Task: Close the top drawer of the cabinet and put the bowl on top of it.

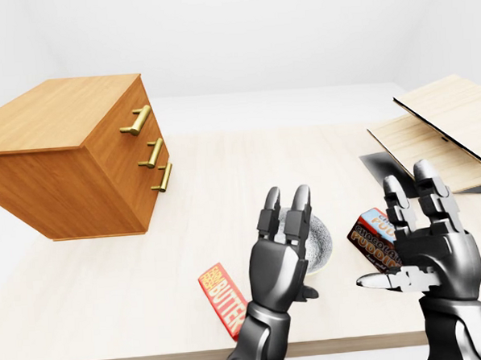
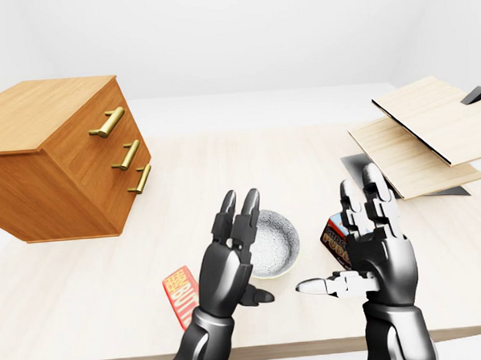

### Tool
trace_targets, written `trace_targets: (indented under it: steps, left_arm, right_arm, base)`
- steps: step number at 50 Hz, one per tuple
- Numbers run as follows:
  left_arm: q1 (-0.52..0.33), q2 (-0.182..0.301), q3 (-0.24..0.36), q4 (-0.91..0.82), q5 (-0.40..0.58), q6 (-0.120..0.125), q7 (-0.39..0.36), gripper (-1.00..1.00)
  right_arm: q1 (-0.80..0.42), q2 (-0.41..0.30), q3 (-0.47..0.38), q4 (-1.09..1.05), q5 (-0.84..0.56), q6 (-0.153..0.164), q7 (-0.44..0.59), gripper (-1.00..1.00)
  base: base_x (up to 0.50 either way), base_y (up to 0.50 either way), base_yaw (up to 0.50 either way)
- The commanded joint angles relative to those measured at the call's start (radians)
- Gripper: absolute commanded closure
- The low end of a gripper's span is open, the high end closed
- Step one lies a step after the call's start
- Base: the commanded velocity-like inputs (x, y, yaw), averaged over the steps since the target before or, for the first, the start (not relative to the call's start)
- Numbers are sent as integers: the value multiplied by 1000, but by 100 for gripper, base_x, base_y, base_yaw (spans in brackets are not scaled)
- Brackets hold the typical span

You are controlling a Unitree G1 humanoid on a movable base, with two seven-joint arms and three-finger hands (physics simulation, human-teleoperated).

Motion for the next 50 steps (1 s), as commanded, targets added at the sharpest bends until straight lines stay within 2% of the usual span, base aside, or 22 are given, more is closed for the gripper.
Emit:
trace_targets:
  steps: [1, 6, 16, 21, 50]
  left_arm:
    - [-10, -18, -16, 33, 50, 0, 1, -100]
    - [-16, -23, -17, 52, 73, 0, -15, -100]
    - [-43, -53, 31, 142, 119, 0, -9, -100]
    - [-36, -52, 24, 158, 132, 0, -9, -100]
    - [-64, -83, 68, 286, 179, 0, 4, -100]
  right_arm:
    - [-1, -1, -1, 0, 1, 0, 1, -100]
    - [-2, -2, -3, 1, 3, 0, 1, -100]
    - [-3, -1, -5, 3, 5, 0, 1, -100]
    - [-5, -3, -7, 5, 7, 0, 0, -100]
    - [-2, 0, -1, 2, 4, 0, 0, -100]
  base:
    - [0, 0, 0]
    - [0, 0, 0]
    - [0, 0, 0]
    - [0, 0, 0]
    - [0, 0, 0]
